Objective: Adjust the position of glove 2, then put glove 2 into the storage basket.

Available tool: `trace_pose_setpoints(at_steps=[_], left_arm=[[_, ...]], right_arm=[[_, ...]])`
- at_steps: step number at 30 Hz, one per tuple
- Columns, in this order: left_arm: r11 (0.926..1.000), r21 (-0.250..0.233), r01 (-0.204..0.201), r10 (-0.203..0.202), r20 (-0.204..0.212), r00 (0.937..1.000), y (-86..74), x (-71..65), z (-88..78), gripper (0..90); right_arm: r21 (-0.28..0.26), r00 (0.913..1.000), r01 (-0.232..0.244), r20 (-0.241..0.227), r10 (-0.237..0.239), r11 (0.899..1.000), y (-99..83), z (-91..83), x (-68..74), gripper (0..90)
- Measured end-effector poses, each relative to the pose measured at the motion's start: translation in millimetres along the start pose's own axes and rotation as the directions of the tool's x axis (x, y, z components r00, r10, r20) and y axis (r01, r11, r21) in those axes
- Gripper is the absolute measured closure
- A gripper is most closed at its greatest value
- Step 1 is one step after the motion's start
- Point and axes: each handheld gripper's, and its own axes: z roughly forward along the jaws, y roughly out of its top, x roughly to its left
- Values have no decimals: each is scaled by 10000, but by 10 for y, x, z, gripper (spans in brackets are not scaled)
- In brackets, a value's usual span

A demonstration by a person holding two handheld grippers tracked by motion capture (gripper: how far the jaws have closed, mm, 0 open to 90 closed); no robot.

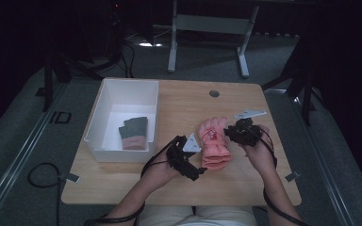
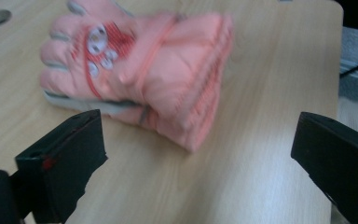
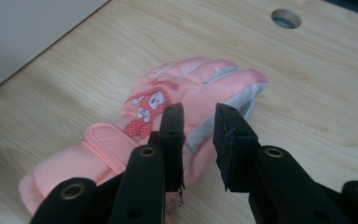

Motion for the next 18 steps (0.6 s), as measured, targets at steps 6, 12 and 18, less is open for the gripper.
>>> trace_pose_setpoints(at_steps=[6,12,18], left_arm=[[9995,-111,307,-308,-77,9995,281,170,56,59],[9979,-79,647,-649,-275,9975,347,397,225,89],[9903,179,1376,-1365,-501,9894,340,582,369,171]], right_arm=[[-345,9998,186,21,-185,9992,-39,-74,-58,741],[-268,9998,172,-46,-173,9995,-75,-15,-89,737],[-362,9997,205,-106,-209,9991,-47,64,-88,739]])
